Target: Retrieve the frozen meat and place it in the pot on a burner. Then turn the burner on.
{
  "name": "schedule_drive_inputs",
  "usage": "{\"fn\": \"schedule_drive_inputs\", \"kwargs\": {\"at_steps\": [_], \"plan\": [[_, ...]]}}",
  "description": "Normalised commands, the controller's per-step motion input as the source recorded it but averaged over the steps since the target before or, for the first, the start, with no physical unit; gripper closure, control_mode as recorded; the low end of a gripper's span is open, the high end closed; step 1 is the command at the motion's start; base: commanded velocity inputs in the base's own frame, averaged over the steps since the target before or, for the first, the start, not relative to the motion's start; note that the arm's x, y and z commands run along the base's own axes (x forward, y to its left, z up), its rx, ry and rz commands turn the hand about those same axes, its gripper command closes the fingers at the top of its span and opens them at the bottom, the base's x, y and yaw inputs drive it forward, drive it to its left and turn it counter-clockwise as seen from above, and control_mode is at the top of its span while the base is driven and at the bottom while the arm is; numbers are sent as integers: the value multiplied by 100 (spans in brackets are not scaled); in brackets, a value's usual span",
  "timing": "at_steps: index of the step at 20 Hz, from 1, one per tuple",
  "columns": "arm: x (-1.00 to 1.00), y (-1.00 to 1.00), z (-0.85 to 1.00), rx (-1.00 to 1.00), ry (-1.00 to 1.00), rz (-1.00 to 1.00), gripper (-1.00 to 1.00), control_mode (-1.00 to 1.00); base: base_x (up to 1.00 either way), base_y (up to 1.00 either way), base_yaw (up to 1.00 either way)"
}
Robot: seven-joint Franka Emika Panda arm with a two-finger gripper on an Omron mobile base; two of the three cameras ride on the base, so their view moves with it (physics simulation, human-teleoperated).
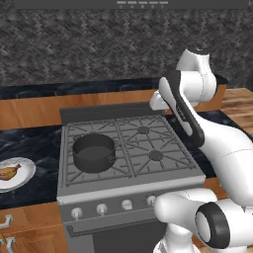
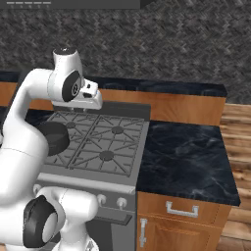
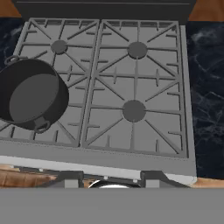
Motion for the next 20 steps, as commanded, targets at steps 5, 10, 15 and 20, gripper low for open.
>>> {"fn": "schedule_drive_inputs", "kwargs": {"at_steps": [5, 10, 15, 20], "plan": [[-5, 12, 0, 0, 0, 0, -100, -100, 0, 0, 0], [-19, 26, -8, 0, 0, 6, -100, -100, 0, 0, 0], [-17, 38, -11, 0, 0, 8, -100, -100, 0, 0, 0], [-19, 40, -14, 0, 0, 8, -100, -100, 0, 0, 0]]}}
